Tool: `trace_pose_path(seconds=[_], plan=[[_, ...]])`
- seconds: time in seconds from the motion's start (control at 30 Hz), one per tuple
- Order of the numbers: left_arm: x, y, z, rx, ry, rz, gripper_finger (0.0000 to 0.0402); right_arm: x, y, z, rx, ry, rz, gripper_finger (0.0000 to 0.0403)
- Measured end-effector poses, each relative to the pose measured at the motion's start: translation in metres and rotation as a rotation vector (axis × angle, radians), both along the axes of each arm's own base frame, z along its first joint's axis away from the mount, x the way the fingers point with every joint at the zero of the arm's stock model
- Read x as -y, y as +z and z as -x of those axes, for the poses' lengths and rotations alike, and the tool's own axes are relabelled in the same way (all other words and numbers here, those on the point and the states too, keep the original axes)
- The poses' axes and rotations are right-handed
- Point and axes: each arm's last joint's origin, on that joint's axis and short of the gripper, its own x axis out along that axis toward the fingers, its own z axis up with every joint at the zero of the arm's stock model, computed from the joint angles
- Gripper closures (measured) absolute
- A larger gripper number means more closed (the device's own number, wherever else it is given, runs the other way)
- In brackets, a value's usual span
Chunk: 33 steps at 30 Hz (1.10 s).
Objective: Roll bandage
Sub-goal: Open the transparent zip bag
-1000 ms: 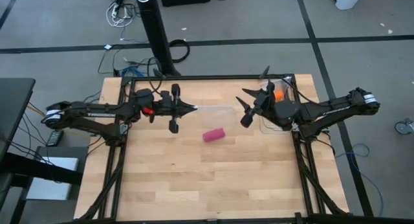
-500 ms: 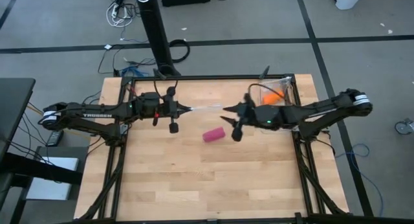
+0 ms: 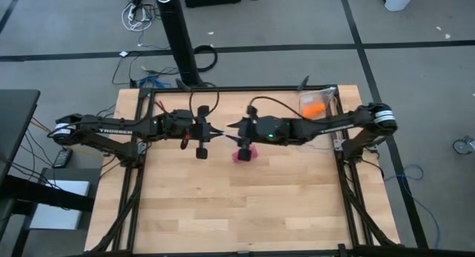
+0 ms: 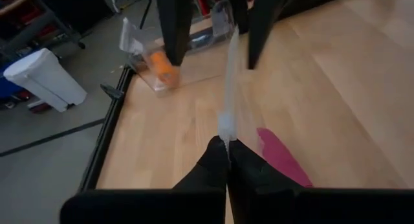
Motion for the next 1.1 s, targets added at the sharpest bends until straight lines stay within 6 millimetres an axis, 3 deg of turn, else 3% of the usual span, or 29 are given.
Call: trace_pose_path(seconds=[0.2, 0.57, 0.9, 1.1], plan=[[0.004, -0.004, -0.009, -0.050, 0.001, -0.031, 0.0399, 0.004, 0.000, -0.019, -0.136, 0.002, -0.027, 0.0255], [0.008, -0.002, -0.012, -0.040, -0.003, -0.058, 0.0399, 0.005, -0.002, -0.021, -0.210, -0.026, -0.078, 0.0289], [0.007, -0.002, -0.012, -0.045, 0.022, -0.066, 0.0399, 0.006, -0.002, -0.020, -0.225, -0.021, -0.058, 0.0388], [0.007, -0.002, -0.011, -0.059, 0.023, -0.062, 0.0399, 0.005, -0.005, -0.018, -0.259, -0.023, -0.067, 0.0378]])
